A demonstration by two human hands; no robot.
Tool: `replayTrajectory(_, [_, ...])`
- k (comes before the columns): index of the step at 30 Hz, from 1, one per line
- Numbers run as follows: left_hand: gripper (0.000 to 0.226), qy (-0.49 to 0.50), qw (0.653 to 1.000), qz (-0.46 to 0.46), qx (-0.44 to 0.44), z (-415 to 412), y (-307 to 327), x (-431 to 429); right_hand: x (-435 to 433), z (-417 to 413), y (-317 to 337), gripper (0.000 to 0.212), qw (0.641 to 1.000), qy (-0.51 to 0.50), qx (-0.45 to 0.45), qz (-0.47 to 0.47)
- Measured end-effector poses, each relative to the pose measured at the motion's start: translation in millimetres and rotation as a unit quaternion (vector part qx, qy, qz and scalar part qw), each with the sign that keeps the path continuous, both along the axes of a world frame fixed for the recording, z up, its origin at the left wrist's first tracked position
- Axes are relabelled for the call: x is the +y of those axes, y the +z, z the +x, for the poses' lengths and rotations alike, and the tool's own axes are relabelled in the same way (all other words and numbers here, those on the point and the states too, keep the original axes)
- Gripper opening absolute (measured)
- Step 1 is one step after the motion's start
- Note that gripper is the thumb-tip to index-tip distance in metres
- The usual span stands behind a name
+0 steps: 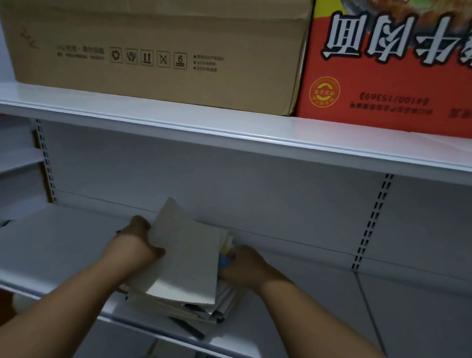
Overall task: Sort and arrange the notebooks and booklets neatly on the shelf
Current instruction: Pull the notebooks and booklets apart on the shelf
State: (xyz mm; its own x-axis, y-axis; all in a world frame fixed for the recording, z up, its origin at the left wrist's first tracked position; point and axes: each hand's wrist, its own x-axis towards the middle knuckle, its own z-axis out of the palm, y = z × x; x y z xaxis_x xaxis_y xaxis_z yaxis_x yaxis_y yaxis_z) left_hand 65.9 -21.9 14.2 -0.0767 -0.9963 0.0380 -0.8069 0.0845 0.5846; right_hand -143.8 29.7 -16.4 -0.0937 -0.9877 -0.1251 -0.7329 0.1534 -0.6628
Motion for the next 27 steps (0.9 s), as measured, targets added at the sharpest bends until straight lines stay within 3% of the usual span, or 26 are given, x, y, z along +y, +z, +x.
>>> replayTrajectory(2, [0.05,0.005,0.999,0.0,0.049,-6.2,1.3,4.5,0.7,-0.5,3.6,0.046,1.0,-0.013,-0.011,-0.011])
replayTrajectory(7, [0.043,-0.003,0.99,0.003,0.142,-30.1,6.7,22.8,21.2,-27.7,13.9,0.036,0.992,-0.048,-0.111,0.037])
replayTrajectory(12, [0.028,-0.074,0.972,0.004,0.223,-117.2,-0.5,53.4,107.2,-139.8,0.3,0.024,0.943,-0.231,-0.238,-0.006])
replayTrajectory(15, [0.03,-0.096,0.973,0.033,0.207,-176.2,-29.0,68.1,171.2,-201.3,-18.4,0.02,0.92,-0.325,-0.219,-0.019])
replayTrajectory(18, [0.042,-0.067,0.966,0.094,0.232,-213.2,-60.3,76.9,201.4,-235.7,-34.9,0.019,0.921,-0.363,-0.142,0.003])
replayTrajectory(20, [0.035,-0.049,0.971,0.095,0.215,-226.7,-76.6,81.0,213.7,-248.6,-42.9,0.014,0.909,-0.39,-0.147,-0.003])
replayTrajectory(24, [0.031,-0.044,0.988,0.059,0.137,-239.7,-87.8,80.3,231.5,-266.3,-53.0,0.019,0.894,-0.42,-0.15,-0.052])
replayTrajectory(27, [0.043,-0.052,0.994,0.062,0.072,-240.7,-89.3,78.2,240.6,-274.8,-55.6,0.01,0.897,-0.426,-0.101,-0.064])
